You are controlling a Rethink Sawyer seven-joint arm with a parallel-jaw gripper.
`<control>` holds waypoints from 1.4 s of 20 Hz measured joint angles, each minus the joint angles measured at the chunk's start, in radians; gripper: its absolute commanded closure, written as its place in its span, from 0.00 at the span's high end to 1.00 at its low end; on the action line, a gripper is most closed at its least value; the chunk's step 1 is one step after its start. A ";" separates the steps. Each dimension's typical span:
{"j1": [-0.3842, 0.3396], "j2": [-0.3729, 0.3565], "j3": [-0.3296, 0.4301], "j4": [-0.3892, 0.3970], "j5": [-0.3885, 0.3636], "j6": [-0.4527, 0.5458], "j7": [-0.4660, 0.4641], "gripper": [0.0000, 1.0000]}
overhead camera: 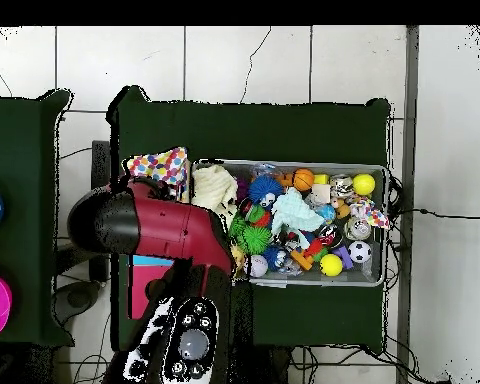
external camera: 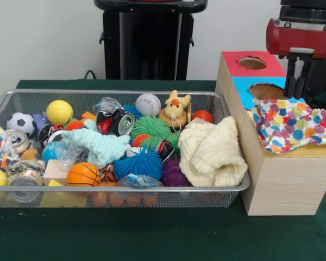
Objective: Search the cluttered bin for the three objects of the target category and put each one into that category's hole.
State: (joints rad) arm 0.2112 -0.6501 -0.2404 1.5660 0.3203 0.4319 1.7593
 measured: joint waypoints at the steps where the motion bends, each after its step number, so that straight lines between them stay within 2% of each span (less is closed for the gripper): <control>1: 0.000 0.000 0.000 0.000 0.000 0.000 0.000 0.00; 9: 0.000 0.016 0.000 0.000 0.005 -0.005 0.000 0.00; 21: 0.001 0.090 0.002 0.000 0.022 -0.134 0.000 0.00; 28: 0.009 0.109 0.002 0.000 0.041 -0.138 0.000 0.00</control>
State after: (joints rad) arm 0.2201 -0.5412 -0.2386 1.5663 0.3613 0.2940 1.7593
